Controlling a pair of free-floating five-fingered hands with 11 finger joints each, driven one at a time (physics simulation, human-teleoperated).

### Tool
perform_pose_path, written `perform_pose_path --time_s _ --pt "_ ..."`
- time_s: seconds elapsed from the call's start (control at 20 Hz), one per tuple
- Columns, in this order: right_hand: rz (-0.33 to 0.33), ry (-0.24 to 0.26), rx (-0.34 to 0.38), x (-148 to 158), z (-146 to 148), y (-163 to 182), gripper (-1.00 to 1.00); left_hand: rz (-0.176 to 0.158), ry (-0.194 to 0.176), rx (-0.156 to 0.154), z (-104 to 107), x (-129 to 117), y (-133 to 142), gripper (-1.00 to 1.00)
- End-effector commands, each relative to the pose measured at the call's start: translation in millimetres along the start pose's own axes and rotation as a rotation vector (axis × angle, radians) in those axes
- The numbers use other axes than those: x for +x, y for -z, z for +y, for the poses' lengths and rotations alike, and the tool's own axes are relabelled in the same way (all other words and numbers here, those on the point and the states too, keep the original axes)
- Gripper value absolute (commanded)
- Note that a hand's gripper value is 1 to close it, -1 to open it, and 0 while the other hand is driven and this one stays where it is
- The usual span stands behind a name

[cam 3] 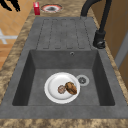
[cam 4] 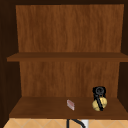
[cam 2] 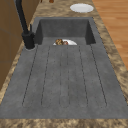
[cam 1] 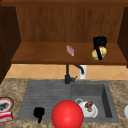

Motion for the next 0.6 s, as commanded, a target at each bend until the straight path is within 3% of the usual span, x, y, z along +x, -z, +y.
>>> perform_pose_path --time_s 0.0,0.15,0.3,0.55 --pt "0.037 -0.022 -0.021 8.7 -15.1 27.0 1.00 0.000 0.000 0.000 0.0 0.0 0.0 0.00" --pt "0.018 0.009 -0.020 13.3 -16.4 52.5 1.00 0.000 0.000 0.000 0.0 0.0 0.0 0.00" --pt "0.013 -0.013 -0.018 31.3 -10.6 80.1 1.00 0.000 0.000 0.000 0.0 0.0 0.0 0.00" --pt "0.003 0.015 -0.020 37.6 -0.7 128.1 1.00 0.000 0.000 0.000 0.0 0.0 0.0 0.00"
